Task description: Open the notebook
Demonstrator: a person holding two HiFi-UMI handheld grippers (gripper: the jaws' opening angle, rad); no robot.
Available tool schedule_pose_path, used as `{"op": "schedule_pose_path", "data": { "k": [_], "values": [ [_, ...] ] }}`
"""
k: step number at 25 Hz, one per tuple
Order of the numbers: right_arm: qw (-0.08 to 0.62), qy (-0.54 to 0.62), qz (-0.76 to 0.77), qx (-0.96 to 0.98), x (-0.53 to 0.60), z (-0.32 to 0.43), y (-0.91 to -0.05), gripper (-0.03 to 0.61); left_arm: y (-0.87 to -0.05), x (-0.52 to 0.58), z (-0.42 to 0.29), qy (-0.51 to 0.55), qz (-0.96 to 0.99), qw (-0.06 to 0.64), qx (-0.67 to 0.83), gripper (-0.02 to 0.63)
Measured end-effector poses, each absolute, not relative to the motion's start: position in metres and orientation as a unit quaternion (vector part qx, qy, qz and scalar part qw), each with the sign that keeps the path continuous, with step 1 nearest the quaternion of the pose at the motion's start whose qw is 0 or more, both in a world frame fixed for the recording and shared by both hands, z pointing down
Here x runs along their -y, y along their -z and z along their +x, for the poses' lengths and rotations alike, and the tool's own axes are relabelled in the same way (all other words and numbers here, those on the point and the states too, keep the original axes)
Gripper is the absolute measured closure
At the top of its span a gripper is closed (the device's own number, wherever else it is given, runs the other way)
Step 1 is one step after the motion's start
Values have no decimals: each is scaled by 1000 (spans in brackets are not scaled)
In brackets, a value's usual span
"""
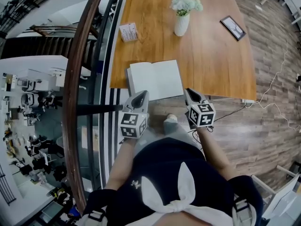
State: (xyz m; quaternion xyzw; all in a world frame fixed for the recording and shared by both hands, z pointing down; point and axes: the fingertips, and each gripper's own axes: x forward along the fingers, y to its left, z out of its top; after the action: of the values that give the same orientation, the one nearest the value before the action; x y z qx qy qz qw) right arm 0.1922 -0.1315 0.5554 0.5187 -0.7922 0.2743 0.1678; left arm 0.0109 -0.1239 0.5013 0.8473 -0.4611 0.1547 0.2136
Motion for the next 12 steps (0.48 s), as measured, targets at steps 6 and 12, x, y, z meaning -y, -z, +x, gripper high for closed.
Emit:
{"op": "schedule_pose_path", "data": {
  "k": [6,12],
  "values": [
    [143,-247,505,814,124,175,-521,580,-487,121,13,-138,855,211,452,597],
    [121,-252,492,824,121,152,-500,581,-485,122,23,-141,865,205,435,597]
  ]
}}
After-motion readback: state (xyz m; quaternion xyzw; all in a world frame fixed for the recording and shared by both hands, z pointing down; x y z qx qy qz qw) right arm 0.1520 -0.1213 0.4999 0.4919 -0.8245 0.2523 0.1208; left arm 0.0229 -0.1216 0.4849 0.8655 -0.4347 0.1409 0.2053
